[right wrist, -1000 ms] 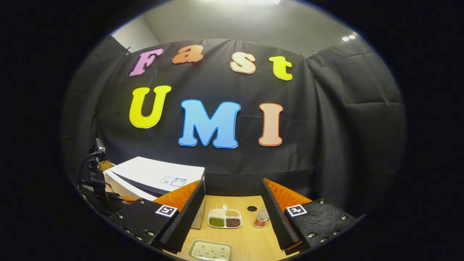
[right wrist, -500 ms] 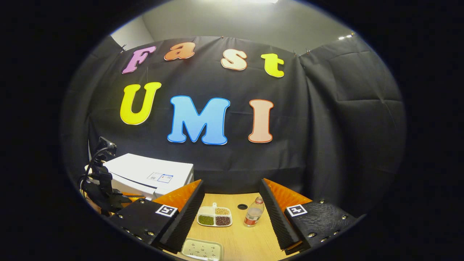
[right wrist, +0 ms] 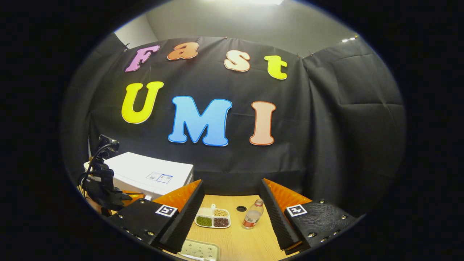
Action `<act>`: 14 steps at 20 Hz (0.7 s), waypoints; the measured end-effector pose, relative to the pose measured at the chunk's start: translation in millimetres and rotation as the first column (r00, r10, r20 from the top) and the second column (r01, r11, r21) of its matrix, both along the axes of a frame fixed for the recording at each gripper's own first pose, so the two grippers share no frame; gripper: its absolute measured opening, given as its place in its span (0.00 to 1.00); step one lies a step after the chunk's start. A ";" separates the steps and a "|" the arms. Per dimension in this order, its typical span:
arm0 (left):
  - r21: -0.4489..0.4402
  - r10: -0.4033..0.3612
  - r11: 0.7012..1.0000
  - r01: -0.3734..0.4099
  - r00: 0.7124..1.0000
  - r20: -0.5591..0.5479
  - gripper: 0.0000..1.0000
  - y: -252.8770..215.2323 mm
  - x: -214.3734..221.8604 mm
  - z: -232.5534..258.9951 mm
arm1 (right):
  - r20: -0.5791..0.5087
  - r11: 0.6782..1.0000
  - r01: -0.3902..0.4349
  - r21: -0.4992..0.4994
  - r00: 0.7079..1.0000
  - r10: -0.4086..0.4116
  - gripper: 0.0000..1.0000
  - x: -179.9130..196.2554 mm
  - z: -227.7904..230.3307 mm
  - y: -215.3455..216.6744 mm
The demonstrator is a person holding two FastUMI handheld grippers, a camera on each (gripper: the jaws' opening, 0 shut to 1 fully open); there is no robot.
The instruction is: Open the microwave oven with the left hand, put the food in, and close the microwave oven.
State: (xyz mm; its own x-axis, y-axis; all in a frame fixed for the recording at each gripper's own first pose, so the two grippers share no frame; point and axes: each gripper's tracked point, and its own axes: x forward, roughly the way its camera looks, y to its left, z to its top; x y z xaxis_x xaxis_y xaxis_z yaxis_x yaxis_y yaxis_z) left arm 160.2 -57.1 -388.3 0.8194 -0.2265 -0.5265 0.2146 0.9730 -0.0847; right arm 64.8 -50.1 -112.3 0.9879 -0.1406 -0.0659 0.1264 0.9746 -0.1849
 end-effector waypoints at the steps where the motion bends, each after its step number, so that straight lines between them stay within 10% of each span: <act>1: 0.017 0.013 1.000 -0.014 0.999 0.033 0.07 4.8 3.2 11.0 | 0.001 1.000 -0.005 0.002 1.000 0.005 0.94 -0.8 0.4 0.8; 6: 0.035 0.075 0.996 -0.084 0.974 0.214 0.07 42.4 -1.4 112.3 | 0.002 0.998 -0.042 0.047 0.999 0.042 0.94 -5.2 8.1 22.9; 11: -0.025 0.237 0.968 -0.250 0.875 0.423 0.06 113.9 -39.5 260.6 | 0.017 0.989 -0.083 0.123 0.996 0.082 0.94 -4.6 46.1 56.3; 14: -0.001 0.272 0.953 -0.303 0.853 0.445 0.94 147.3 -66.9 324.4 | 0.023 0.985 -0.108 0.135 0.994 0.106 0.93 -5.6 75.9 78.3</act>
